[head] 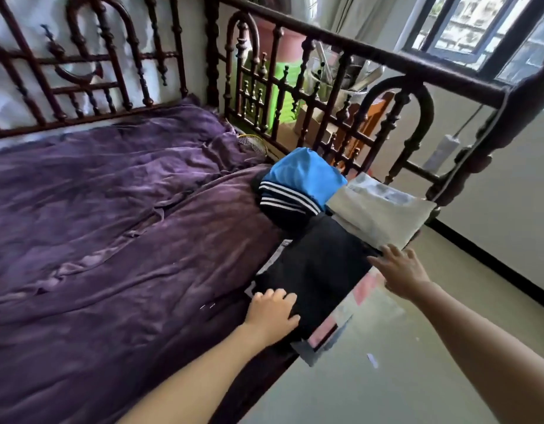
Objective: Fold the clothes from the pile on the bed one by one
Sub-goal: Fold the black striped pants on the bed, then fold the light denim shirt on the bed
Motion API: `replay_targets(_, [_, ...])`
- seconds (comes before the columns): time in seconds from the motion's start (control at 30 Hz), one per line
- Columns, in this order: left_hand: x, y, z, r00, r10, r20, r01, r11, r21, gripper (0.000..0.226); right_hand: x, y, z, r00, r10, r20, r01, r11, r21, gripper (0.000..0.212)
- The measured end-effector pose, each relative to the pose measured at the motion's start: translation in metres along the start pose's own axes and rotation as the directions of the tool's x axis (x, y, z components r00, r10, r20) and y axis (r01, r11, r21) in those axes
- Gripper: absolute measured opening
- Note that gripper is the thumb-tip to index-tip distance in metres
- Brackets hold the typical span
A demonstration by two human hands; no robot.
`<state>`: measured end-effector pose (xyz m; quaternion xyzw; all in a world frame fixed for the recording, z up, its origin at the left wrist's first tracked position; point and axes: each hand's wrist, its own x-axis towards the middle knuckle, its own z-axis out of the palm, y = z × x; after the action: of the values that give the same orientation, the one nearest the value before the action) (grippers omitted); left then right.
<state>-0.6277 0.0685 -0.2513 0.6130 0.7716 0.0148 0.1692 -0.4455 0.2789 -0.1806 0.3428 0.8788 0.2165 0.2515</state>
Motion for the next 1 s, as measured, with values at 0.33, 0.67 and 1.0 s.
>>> replay_targets(0.33, [-0.027,-0.021,-0.011,0.907,-0.396,-0.14,0.39,0.918,-0.068,0.044,0.036,-0.063,-0.026,0.915,-0.327,-0.237,0.361,0.926,0.113,0.059])
replay_targets(0.67, [-0.175,-0.087,-0.021,0.553,-0.779,-0.296,0.761,0.616,-0.202,0.04,0.034,-0.164,-0.125,0.635,-0.59,-0.499,0.672,0.74,-0.021,0.056])
replay_targets(1.0, [-0.309,-0.119,-0.028,0.223,-0.886,-0.407,0.854,0.379,-0.357,0.041,-0.025,-0.279,-0.216,0.339,-0.685,-0.645,0.858,0.506,-0.086,0.057])
